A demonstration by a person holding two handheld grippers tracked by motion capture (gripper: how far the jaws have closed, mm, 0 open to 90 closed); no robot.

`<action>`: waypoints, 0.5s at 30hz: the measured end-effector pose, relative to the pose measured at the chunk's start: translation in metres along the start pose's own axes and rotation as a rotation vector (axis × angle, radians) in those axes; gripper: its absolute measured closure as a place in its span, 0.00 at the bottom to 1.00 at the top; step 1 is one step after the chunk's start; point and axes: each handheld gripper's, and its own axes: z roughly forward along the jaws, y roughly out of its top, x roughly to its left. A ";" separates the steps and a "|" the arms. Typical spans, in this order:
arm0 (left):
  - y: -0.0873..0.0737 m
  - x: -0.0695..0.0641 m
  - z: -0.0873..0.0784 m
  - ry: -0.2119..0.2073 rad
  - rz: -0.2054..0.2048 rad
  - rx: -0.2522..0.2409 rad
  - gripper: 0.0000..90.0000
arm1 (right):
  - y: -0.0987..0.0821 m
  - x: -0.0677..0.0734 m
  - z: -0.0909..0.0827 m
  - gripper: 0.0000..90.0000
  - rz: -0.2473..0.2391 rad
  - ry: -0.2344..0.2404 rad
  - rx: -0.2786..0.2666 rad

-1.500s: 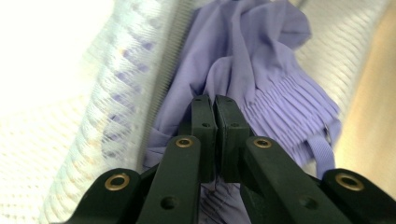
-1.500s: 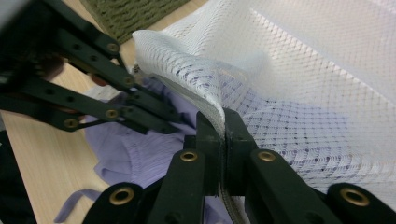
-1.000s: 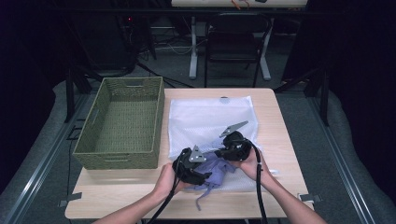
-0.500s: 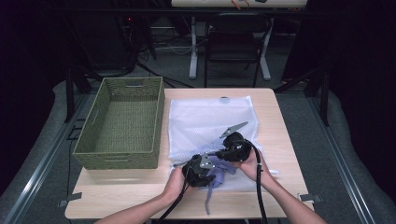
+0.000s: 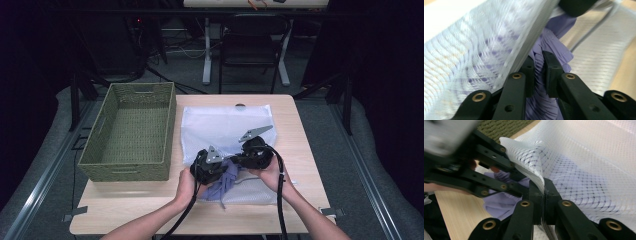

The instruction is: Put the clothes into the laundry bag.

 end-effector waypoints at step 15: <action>-0.015 -0.009 -0.030 -0.034 0.080 0.062 0.43 | -0.016 -0.010 0.015 0.97 0.017 0.000 0.064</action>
